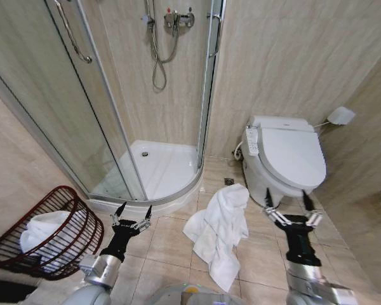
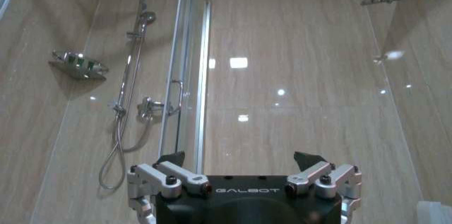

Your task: Discard the used towel into the hamper.

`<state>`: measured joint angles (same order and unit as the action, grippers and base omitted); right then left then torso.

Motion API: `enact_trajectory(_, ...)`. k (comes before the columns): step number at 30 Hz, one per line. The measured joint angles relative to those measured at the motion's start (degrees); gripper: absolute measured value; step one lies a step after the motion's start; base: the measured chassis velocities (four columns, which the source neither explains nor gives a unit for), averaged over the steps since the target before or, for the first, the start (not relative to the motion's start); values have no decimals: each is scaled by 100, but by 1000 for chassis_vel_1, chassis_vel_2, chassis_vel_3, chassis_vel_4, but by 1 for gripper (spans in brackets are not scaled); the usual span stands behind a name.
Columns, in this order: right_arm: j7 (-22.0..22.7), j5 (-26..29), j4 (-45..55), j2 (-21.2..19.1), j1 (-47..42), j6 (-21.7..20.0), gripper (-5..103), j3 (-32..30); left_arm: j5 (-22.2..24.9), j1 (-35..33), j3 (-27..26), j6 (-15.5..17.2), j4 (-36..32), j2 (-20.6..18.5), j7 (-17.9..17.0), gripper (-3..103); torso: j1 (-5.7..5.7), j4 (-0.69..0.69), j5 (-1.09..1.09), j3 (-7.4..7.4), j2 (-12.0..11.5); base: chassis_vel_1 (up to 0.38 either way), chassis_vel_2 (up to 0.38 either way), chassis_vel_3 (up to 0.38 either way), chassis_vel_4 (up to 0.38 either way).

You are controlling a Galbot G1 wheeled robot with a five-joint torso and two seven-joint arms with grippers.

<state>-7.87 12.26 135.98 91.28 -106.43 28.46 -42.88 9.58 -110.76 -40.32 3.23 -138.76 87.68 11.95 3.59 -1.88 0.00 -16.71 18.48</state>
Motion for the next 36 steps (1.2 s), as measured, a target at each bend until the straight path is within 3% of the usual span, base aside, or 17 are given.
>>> enact_trajectory(6, 114, 23, 5, -18, 22, -123, 100, 15, 0, 0, 0, 0, 0, 0, 0, 100, 2, 0, 0, -4, 6, 0, 0, 0, 0)
enact_trajectory(9, 632, 86, 102, -126, 123, -892, 100, 137, 0, 0, 0, 0, 0, 0, 0, 100, 4, 0, 0, -6, 10, 0, 0, 0, 0)
enact_trajectory(12, 656, 153, 103, -135, 60, -1076, 100, 152, 0, 0, 0, 0, 0, 0, 0, 100, 5, -2, 0, -7, 11, 0, 0, 0, 0)
enact_trajectory(21, 506, 556, -685, -179, -21, -1355, 100, 112, 0, 0, 0, 0, 0, 0, 0, 100, 6, 0, 1, -10, 16, 0, 0, 0, 0)
enact_trajectory(29, 78, 344, -844, -48, -163, -1262, 100, 174, 0, 0, 0, 0, 0, 0, 0, 100, 6, 0, 0, -11, 20, 0, 0, 0, 0)
enact_trajectory(34, 274, 329, -1063, -44, -83, -1439, 100, 111, 0, 0, 0, 0, 0, 0, 0, 100, 7, 0, 1, -12, 20, 0, 0, 0, 0)
enact_trajectory(36, 380, 412, -1437, -136, -26, -1146, 100, 35, 0, 0, 0, 0, 0, 0, 0, 100, 7, 0, -1, -12, 21, 0, 0, 0, 0)
